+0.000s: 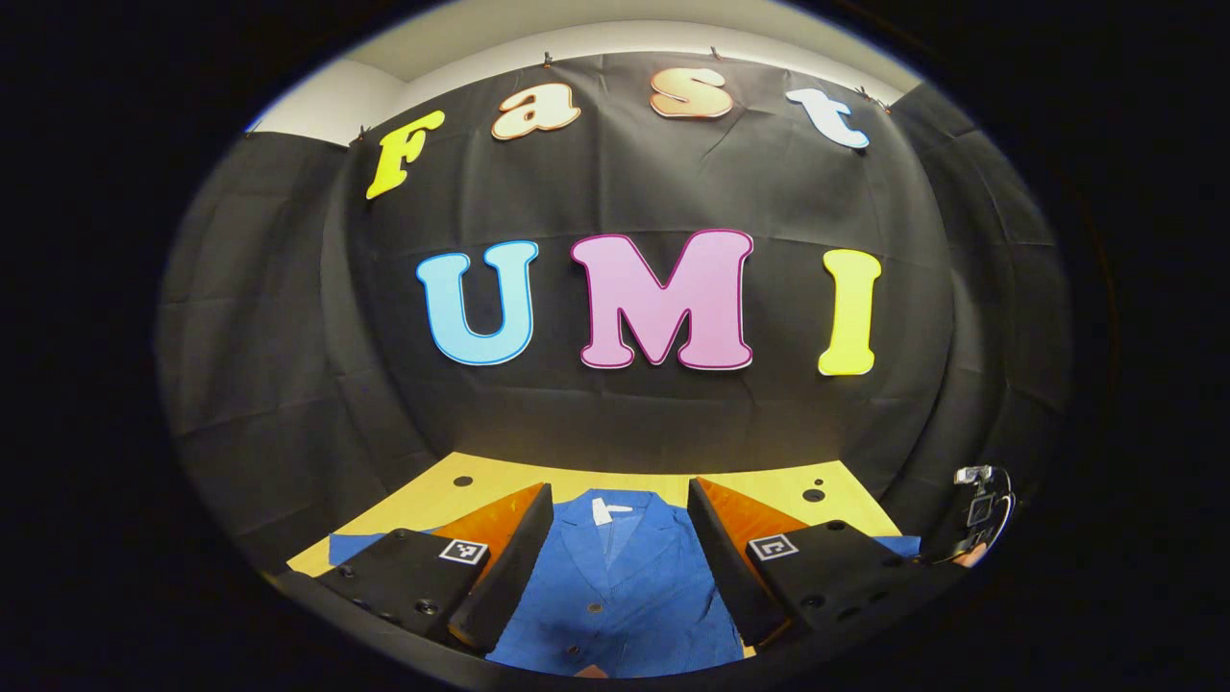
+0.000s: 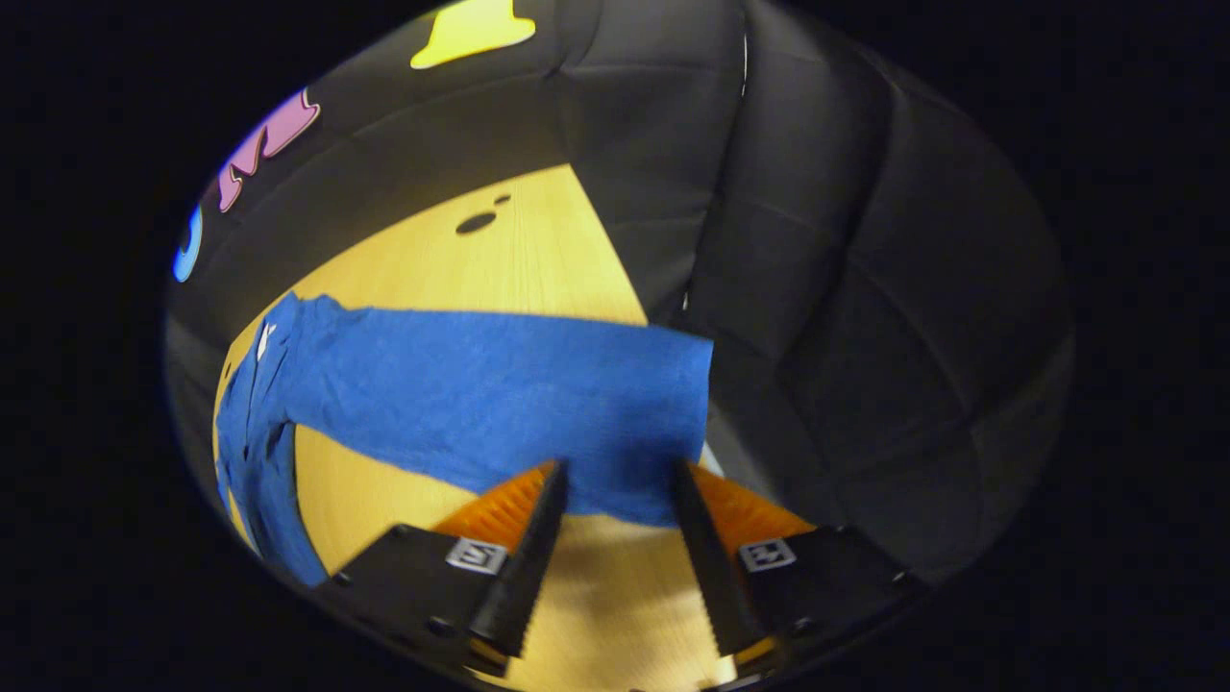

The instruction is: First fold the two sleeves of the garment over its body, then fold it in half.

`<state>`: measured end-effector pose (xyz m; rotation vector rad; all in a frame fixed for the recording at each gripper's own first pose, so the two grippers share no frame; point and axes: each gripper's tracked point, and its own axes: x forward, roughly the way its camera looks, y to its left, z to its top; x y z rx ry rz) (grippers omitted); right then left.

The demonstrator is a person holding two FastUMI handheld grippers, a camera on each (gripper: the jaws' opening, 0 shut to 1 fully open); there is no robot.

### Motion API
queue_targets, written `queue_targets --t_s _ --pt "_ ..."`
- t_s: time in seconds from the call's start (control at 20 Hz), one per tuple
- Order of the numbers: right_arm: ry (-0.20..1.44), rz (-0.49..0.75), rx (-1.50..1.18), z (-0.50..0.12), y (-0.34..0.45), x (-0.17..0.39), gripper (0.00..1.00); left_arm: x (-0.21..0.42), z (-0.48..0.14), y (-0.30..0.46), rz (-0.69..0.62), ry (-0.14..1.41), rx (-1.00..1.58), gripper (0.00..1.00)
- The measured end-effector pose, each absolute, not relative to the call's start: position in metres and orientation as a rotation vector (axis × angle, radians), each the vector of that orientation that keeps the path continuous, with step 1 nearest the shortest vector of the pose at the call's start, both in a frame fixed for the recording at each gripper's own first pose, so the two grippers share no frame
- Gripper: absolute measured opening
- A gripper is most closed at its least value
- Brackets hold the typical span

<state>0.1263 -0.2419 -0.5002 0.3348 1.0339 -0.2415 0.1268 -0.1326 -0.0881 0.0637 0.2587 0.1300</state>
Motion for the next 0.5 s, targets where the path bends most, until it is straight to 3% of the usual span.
queue_targets --t_s 0.05,0.15,0.25,0.35,0.4,0.45,0.5 --pt "1.023 -0.265 0.382 -0.498 -0.242 0.131 0.58 0.124 -0.088 -0.129 0.131 0.257 0.059 0.81" --pt "1.052 -0.301 0.451 -0.502 -0.241 0.129 0.59 0.119 -0.089 -0.121 0.127 0.259 0.049 0.81" --pt "1.012 -0.312 0.428 -0.501 -0.245 0.134 0.11 0.113 -0.090 -0.110 0.126 0.263 0.048 0.81" --pt "1.004 -0.314 0.354 -0.490 -0.241 0.134 0.11 0.106 -0.088 -0.095 0.128 0.259 0.046 0.81" --pt "0.967 -0.310 0.315 -0.475 -0.235 0.140 0.01 0.103 -0.086 -0.086 0.132 0.249 0.044 0.81" --pt "0.928 -0.295 0.276 -0.458 -0.228 0.140 0.07 0.099 -0.085 -0.073 0.143 0.239 0.036 0.81" --pt "0.886 -0.293 0.254 -0.438 -0.221 0.145 0.01 0.095 -0.088 -0.062 0.144 0.236 0.019 0.81"
